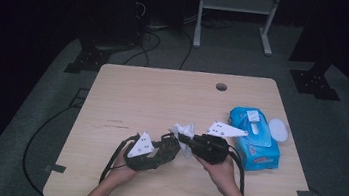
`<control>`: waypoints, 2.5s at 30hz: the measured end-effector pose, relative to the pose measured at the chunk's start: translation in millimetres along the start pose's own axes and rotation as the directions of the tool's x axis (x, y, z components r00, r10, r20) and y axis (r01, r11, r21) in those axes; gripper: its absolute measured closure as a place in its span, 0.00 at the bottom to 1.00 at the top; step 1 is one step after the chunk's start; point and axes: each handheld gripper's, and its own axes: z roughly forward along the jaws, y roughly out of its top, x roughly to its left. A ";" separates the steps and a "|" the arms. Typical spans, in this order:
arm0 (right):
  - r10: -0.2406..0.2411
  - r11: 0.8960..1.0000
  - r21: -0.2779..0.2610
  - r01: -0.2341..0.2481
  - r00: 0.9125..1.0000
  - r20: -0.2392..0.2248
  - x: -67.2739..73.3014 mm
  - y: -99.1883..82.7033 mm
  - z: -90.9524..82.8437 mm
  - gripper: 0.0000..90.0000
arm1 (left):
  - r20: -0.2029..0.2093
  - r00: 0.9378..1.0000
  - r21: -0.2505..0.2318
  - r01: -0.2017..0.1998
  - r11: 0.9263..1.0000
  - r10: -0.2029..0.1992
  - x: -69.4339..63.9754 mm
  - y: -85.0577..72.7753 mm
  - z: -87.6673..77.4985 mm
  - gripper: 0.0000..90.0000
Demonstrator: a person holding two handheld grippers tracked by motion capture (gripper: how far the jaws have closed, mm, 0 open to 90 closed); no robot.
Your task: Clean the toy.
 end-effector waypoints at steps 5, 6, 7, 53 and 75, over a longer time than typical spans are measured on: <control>0.030 1.000 0.007 -0.030 0.999 0.033 -8.9 -6.4 3.3 0.95 | -0.033 0.999 0.025 -0.024 0.999 0.025 1.6 -0.3 -0.4 0.63; 0.032 0.999 0.012 -0.032 0.999 0.042 -10.3 -7.5 3.9 0.95 | -0.035 0.999 0.037 -0.030 0.999 0.031 2.1 -0.6 -0.4 0.63; 0.037 0.999 0.019 -0.038 0.998 0.050 -12.7 -9.5 4.9 0.95 | -0.035 0.999 0.042 -0.033 0.999 0.034 2.4 -1.0 -0.2 0.63; 0.091 0.983 0.158 -0.092 0.996 0.014 -23.5 -36.2 41.2 0.95 | 0.088 0.968 0.041 0.234 0.971 -0.237 38.3 -8.3 -18.5 0.52; 0.032 0.974 0.222 -0.031 0.999 -0.001 -13.3 -43.5 16.6 0.95 | 0.158 0.963 0.097 0.205 0.974 -0.218 16.0 -5.7 -0.2 0.43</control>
